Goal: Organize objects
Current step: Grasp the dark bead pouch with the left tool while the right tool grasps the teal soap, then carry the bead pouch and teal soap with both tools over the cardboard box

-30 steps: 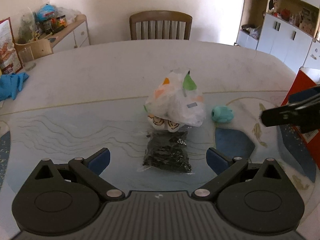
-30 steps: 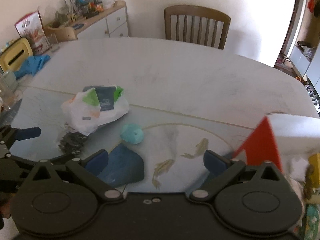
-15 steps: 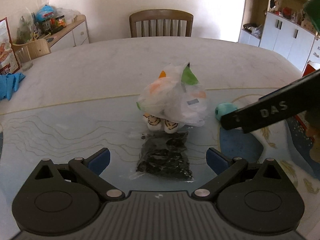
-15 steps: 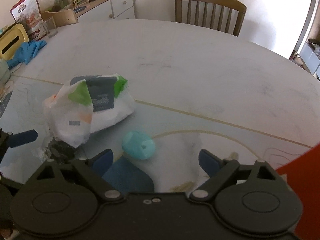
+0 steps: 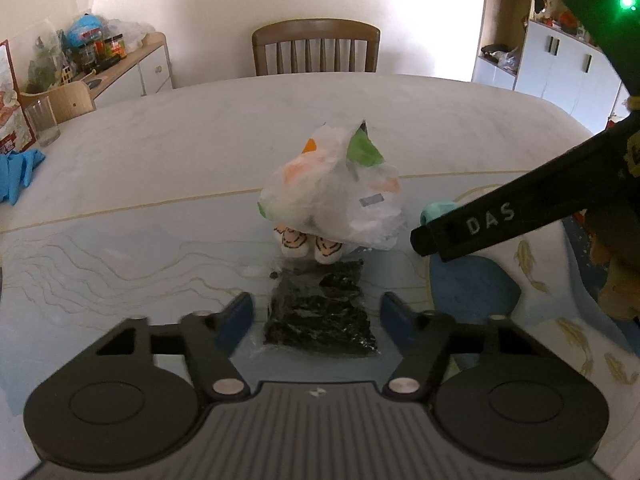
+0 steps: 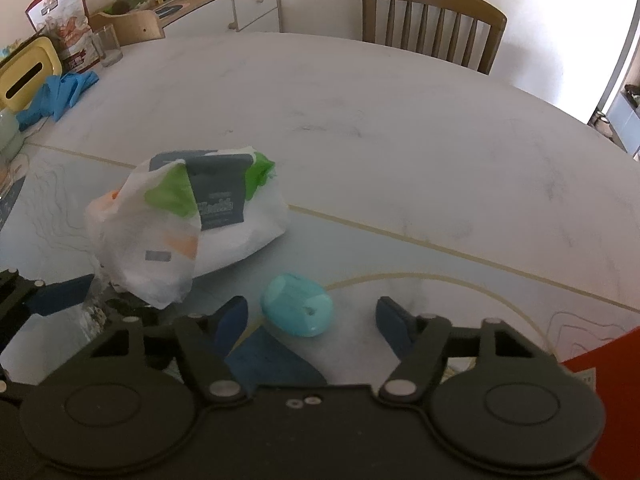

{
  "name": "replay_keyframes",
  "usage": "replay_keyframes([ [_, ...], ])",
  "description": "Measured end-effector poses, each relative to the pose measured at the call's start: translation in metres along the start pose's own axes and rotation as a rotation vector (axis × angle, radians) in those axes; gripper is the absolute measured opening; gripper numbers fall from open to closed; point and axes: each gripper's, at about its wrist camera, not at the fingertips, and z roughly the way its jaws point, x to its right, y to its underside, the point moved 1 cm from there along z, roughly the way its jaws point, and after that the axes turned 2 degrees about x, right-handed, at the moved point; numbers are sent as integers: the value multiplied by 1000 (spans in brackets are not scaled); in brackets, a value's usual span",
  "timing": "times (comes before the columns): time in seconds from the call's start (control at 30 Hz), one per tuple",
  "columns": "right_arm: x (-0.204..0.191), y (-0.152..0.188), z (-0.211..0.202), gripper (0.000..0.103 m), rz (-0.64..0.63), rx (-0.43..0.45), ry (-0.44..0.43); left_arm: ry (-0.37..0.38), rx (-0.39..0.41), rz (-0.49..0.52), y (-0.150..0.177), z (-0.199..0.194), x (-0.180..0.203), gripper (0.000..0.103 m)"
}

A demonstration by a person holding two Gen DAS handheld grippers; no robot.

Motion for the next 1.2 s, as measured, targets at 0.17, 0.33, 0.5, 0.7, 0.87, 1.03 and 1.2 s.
replay_keyframes([
  [0.17,-6,-1,0,49,-16,3,12,9,-7,8,0,-2,2,53],
  [0.33,-7,2,-5,37,-27,-4,8,8,-22,4,-1,-7,4,41],
  [0.5,-8,9,-17,37,-34,5,4,16,-29,1,1,-15,8,36],
  [0.7,-11,23,-37,37,-47,11,-11,33,-37,-8,9,-31,15,35],
  [0.87,-11,36,-58,37,-28,22,-31,43,-40,-11,12,-46,21,35],
  [1.03,-8,47,-82,37,-20,42,-43,66,-28,-7,7,-66,29,35],
  [1.2,-1,56,-110,37,8,69,-49,98,-11,7,0,-86,42,35],
])
